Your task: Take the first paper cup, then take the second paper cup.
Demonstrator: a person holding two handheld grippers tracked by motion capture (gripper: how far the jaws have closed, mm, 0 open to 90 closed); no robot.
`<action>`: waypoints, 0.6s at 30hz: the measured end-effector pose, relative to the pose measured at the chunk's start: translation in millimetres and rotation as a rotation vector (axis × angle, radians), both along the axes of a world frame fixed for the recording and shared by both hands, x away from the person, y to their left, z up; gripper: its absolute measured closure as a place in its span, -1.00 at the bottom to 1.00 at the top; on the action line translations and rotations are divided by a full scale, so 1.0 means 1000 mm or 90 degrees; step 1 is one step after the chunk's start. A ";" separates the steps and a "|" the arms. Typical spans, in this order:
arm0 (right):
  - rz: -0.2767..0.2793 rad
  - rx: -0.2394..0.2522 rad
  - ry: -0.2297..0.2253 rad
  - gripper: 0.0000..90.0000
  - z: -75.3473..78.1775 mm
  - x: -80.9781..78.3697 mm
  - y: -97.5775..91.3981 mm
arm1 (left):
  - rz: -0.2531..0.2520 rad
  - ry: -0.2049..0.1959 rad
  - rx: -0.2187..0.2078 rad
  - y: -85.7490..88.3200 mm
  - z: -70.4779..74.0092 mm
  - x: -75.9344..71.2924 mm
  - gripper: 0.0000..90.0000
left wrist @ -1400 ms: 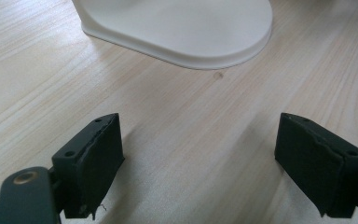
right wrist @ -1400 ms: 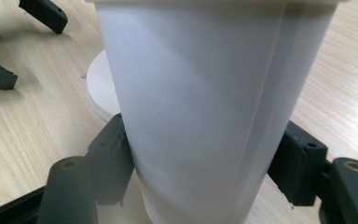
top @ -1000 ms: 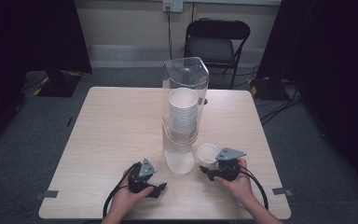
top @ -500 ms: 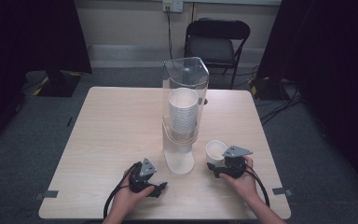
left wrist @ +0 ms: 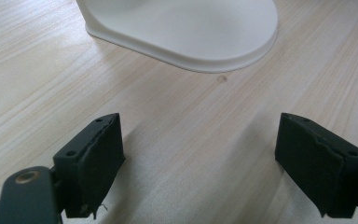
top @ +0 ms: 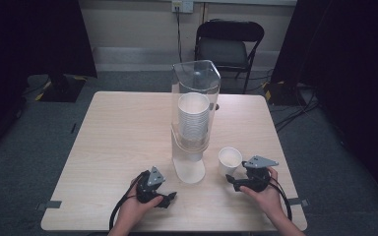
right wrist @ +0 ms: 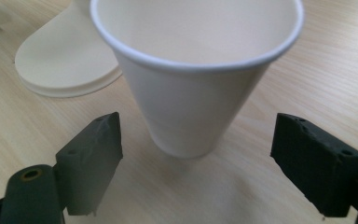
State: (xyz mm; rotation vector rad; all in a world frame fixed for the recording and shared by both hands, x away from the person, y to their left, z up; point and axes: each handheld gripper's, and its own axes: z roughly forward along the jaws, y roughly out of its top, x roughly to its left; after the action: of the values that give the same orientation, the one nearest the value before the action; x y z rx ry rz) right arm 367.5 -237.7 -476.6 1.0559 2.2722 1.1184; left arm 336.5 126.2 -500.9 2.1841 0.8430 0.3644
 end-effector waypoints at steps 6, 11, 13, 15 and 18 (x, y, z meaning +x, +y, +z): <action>-0.003 0.005 0.020 -0.53 0.007 -0.020 -0.006 | 0.000 0.000 0.000 0.000 0.000 0.000 -0.67; 0.024 0.024 0.052 -0.39 0.008 -0.033 -0.003 | 0.000 0.001 -0.002 0.000 0.000 0.000 -0.67; 0.041 0.024 0.053 -0.39 0.006 -0.036 0.003 | 0.000 0.001 -0.001 0.000 0.000 0.000 -0.67; 0.068 0.024 0.057 -0.38 0.004 -0.034 0.011 | 0.000 0.000 -0.001 0.000 0.000 0.000 -0.67; 0.092 0.019 0.056 -0.38 0.000 -0.030 0.023 | 0.000 0.001 -0.001 0.000 0.000 0.000 -0.67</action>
State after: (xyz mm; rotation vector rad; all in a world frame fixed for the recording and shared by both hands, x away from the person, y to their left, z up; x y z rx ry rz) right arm 337.6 -214.6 -476.8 0.9837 2.4413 1.1870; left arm 336.6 126.3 -500.9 2.1835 0.8431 0.3626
